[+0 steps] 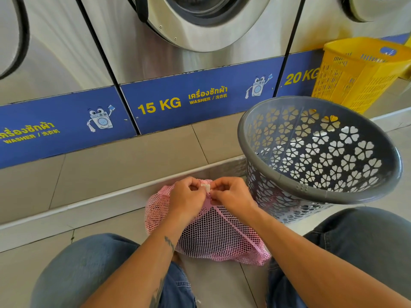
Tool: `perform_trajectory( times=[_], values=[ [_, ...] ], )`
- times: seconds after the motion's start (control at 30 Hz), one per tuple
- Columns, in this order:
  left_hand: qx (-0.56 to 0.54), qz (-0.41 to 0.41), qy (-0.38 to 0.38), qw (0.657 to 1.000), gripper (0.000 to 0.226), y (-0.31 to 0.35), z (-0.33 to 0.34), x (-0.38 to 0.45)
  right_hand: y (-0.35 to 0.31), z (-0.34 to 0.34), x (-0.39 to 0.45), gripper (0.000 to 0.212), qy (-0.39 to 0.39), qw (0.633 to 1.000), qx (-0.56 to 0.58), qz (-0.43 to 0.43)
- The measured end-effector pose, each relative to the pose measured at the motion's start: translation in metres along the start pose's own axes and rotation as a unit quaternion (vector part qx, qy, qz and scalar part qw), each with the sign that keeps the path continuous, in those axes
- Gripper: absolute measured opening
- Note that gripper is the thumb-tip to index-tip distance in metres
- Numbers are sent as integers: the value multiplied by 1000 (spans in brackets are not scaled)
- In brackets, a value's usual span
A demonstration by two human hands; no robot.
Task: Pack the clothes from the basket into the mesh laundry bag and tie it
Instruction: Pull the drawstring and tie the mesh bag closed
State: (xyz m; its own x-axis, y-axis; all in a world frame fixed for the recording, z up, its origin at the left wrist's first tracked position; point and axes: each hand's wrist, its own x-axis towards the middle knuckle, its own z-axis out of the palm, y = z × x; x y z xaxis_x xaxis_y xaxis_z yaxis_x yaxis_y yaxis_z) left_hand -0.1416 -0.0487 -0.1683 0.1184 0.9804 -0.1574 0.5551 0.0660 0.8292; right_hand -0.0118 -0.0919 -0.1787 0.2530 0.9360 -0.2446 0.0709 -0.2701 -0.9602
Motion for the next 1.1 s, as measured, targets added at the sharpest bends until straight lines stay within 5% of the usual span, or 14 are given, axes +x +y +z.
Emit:
perform_trajectory(
  times=[0.43, 0.8, 1.1],
  values=[
    [8, 15, -45, 999, 4, -7, 5, 1, -1, 2, -2, 19, 35, 978, -196, -62],
    [88, 47, -89, 991, 6, -4, 5, -6, 4, -3, -1, 21, 38, 989, -141, -17],
    [30, -38, -66, 997, 12, -6, 0, 1, 1, 2, 1, 14, 18, 997, -72, -10]
  ],
)
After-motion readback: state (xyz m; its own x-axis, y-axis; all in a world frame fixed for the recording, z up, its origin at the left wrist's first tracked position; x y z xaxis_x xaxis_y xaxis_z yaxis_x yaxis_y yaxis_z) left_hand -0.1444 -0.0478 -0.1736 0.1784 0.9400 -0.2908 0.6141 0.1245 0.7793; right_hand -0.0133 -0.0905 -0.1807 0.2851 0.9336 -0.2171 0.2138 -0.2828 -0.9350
